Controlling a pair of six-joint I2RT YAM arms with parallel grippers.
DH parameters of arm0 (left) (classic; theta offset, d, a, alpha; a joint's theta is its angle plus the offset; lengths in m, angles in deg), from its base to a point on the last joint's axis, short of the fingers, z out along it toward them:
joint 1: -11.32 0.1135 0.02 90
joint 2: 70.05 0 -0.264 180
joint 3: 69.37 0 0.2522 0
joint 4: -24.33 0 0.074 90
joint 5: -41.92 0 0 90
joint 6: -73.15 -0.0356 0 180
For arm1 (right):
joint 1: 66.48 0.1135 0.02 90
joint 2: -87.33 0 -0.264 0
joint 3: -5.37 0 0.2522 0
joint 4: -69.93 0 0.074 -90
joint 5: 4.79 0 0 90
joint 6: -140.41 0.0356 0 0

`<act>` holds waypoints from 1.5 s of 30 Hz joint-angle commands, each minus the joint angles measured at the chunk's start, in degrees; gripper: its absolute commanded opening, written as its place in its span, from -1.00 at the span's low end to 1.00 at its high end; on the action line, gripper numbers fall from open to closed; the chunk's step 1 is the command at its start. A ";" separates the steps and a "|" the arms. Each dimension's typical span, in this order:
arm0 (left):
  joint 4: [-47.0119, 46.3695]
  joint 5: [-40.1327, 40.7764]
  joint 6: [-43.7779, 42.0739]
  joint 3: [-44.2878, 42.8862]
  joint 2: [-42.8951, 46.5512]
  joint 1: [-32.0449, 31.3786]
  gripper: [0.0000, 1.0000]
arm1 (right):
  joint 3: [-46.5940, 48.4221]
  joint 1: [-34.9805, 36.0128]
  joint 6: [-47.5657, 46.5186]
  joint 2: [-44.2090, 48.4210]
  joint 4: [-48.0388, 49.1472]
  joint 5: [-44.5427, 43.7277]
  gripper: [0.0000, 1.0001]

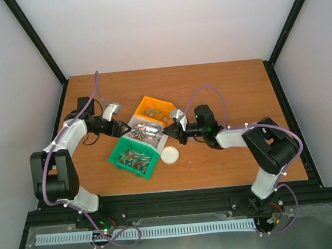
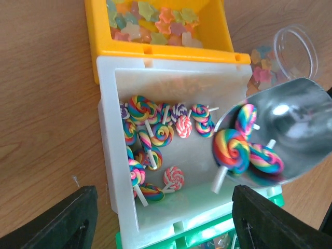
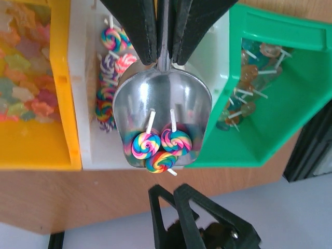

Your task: Pack the candies

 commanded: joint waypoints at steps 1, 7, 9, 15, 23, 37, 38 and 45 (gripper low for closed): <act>0.02 -2.24 2.08 -3.15 2.13 0.82 0.47 | -0.28 -1.22 4.45 2.52 8.50 4.50 -0.94; 0.05 -4.77 2.90 -3.35 4.20 1.45 0.53 | -2.89 -3.73 8.32 3.32 14.38 7.36 -0.94; 0.12 -6.65 2.90 -3.34 5.18 1.88 0.55 | -3.33 -4.74 8.31 4.20 14.36 8.50 -0.94; 1.05 -12.40 1.05 -3.12 7.25 2.15 0.61 | -3.38 -7.65 4.28 8.03 7.87 10.97 -0.94; 5.88 -12.09 -4.99 -4.62 5.93 2.19 0.63 | -1.35 -14.91 -8.62 16.23 -15.17 18.06 -0.94; 6.87 -14.83 -5.98 -5.71 4.21 2.15 0.62 | 6.04 -37.03 -46.33 21.01 -65.44 30.21 -0.94; 6.81 -14.81 -5.88 -5.65 4.34 2.15 0.62 | 6.89 -38.60 -50.02 20.52 -69.16 30.30 -0.94; 6.38 -14.35 -5.56 -5.36 4.65 2.15 0.61 | 11.15 -44.85 -63.98 17.55 -86.15 25.55 -0.94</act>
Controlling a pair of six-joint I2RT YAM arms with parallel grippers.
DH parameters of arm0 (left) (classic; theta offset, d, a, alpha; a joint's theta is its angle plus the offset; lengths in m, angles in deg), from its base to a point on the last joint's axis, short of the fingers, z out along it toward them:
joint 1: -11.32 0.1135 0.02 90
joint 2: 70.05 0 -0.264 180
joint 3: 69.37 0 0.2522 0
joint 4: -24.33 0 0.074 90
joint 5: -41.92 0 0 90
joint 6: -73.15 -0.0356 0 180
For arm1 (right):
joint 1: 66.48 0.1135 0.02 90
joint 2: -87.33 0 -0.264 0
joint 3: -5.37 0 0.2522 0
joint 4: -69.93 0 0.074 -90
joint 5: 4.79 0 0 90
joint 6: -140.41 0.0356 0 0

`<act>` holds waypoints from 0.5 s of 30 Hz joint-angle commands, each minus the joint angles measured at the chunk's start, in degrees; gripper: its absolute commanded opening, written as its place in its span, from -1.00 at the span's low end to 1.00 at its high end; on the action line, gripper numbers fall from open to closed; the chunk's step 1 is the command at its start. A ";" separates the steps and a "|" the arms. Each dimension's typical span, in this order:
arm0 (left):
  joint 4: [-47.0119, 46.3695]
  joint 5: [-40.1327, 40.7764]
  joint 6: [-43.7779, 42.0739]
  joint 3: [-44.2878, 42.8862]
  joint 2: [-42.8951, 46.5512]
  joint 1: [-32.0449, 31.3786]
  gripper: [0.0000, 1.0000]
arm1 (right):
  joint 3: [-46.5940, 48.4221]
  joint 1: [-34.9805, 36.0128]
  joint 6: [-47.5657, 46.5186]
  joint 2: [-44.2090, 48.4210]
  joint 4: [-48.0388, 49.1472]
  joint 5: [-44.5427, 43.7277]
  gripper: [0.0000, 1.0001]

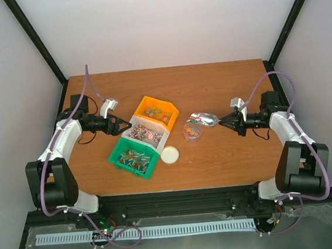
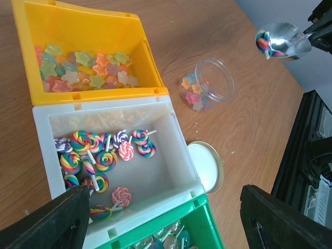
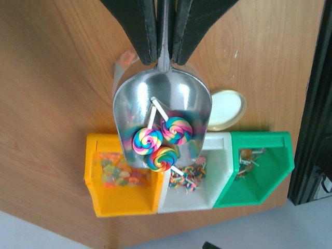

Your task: Pack the candies

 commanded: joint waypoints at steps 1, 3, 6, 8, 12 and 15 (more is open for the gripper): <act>0.10 -1.14 -1.44 -2.04 0.27 0.20 0.61 | 1.79 -1.57 -11.30 -0.54 -12.40 -2.03 -0.95; 0.07 -1.05 -1.39 -2.04 0.26 0.20 0.61 | 1.61 -1.55 -10.41 0.02 -11.80 -3.75 -0.94; 0.15 -0.81 -1.43 -2.04 0.51 0.20 0.61 | 1.73 -1.54 -9.10 0.63 -10.78 -6.08 -0.94; 0.08 -0.71 -1.43 -1.99 0.83 0.20 0.61 | 1.89 -1.60 -7.60 1.01 -9.69 -7.80 -0.94; -0.05 -0.78 -1.36 -1.82 0.92 0.24 0.61 | 2.72 -1.58 -5.74 1.21 -8.37 -11.35 -0.95; -0.57 -0.82 -0.79 -1.82 0.47 0.20 0.61 | 3.51 -1.46 -5.19 0.60 -7.95 -13.62 -0.94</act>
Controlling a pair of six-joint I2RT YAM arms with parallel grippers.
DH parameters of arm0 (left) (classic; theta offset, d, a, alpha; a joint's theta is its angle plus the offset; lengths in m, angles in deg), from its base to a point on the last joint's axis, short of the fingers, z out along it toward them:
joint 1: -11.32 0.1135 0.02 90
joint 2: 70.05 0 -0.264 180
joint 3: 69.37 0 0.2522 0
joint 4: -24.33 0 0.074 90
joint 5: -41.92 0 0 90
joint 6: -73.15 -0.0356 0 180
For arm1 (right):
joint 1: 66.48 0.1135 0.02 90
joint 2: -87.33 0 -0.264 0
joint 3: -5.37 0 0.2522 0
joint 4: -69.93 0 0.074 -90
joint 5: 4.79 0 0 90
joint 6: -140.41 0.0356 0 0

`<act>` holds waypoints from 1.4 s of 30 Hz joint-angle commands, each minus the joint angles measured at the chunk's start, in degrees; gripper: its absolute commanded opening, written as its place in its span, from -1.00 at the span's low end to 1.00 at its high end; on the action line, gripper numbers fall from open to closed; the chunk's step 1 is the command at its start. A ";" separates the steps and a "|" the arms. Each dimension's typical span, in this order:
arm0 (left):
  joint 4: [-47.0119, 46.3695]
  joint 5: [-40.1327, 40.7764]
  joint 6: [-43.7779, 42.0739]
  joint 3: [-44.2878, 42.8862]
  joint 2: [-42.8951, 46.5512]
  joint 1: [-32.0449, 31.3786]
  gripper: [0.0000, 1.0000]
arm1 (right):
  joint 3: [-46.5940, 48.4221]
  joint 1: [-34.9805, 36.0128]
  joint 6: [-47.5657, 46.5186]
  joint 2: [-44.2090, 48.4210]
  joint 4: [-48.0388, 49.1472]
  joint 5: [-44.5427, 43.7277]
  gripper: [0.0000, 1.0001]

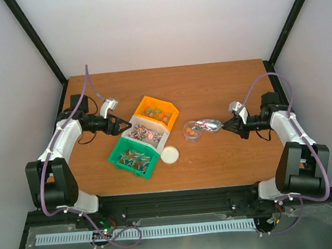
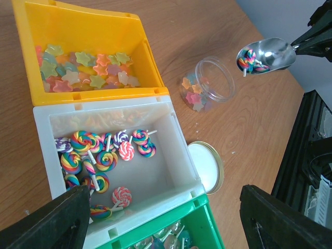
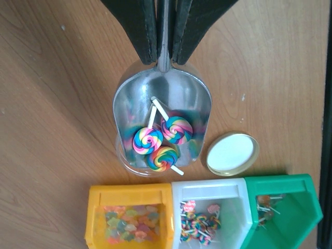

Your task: Pack the candies

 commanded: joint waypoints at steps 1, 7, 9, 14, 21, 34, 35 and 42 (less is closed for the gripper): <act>-0.74 -0.92 -0.64 -1.82 0.31 0.24 0.61 | 2.65 -0.22 0.96 0.36 0.74 -3.58 -0.95; -1.34 -1.11 0.02 -1.81 -0.15 0.21 0.61 | 2.50 1.83 2.48 1.39 2.19 -7.26 -0.95; -1.39 -1.11 -0.02 -1.86 -0.15 0.20 0.60 | 2.44 3.11 3.37 2.04 2.86 -8.49 -0.94; -1.28 -1.18 0.04 -1.91 0.25 0.22 0.60 | 3.22 5.11 5.33 2.35 4.00 -11.23 -0.94; -1.29 -1.70 0.21 -2.06 0.59 0.20 0.61 | 4.02 8.55 5.59 3.53 4.20 -16.81 -0.94; -1.18 -1.81 -0.21 -1.74 0.35 0.20 0.60 | 7.10 14.60 4.50 4.68 1.02 -25.69 -0.94; -1.22 -1.81 -0.26 -1.73 0.27 0.20 0.61 | 7.36 15.05 4.43 4.62 0.84 -26.53 -0.94; -1.31 -1.89 -0.65 -1.55 0.12 0.21 0.61 | 9.71 18.36 3.37 4.44 -1.91 -32.40 -0.94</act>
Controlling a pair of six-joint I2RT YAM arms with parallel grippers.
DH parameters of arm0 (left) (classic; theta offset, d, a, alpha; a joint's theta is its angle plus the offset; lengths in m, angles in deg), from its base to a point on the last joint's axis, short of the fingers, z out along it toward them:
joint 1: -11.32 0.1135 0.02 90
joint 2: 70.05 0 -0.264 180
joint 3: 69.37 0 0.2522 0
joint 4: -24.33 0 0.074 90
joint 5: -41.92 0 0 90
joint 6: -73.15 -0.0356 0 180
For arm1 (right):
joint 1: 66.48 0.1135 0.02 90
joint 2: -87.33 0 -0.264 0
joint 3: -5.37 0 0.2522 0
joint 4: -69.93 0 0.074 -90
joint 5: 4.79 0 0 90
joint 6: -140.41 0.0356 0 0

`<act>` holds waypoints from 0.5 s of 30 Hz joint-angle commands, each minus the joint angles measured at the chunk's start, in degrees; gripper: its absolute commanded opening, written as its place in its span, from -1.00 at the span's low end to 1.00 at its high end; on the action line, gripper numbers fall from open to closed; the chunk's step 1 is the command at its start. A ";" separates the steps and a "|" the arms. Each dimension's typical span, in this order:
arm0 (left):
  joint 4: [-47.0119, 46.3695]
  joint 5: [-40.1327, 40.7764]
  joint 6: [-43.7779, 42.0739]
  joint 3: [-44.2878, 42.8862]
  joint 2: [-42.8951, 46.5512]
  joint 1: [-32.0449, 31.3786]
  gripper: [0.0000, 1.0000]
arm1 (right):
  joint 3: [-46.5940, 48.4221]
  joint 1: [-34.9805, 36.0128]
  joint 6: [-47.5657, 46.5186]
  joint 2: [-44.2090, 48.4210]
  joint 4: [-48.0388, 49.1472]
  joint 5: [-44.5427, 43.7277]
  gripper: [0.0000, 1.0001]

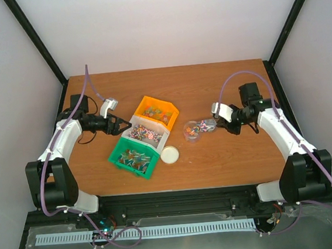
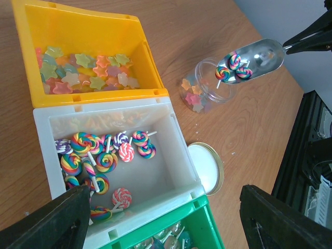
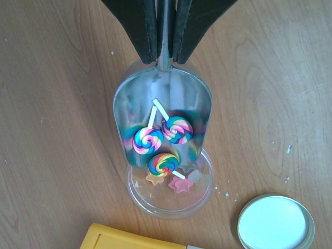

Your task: Pack the candies

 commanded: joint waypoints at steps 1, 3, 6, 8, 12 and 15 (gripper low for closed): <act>-1.01 -1.68 -0.78 -1.50 0.12 0.20 0.61 | 2.84 2.04 -1.17 0.93 -2.48 -4.70 -0.94; -1.00 -1.74 -0.87 -1.39 -0.01 0.20 0.61 | 3.76 2.50 -1.11 0.81 -3.05 -5.74 -0.94; -1.03 -1.65 -1.04 -1.23 -0.05 0.20 0.60 | 5.17 3.13 -0.94 0.34 -4.31 -6.67 -0.94; -1.01 -1.52 -1.27 -1.08 -0.06 0.20 0.61 | 5.83 3.69 -0.91 0.19 -4.83 -7.31 -0.94; -1.07 -1.28 -1.80 -0.78 0.03 0.25 0.61 | 6.78 5.00 -1.10 -0.02 -5.70 -8.91 -0.94; -1.05 -1.20 -2.24 -0.44 0.18 0.21 0.61 | 7.34 6.18 -1.37 -0.38 -6.13 -10.66 -0.94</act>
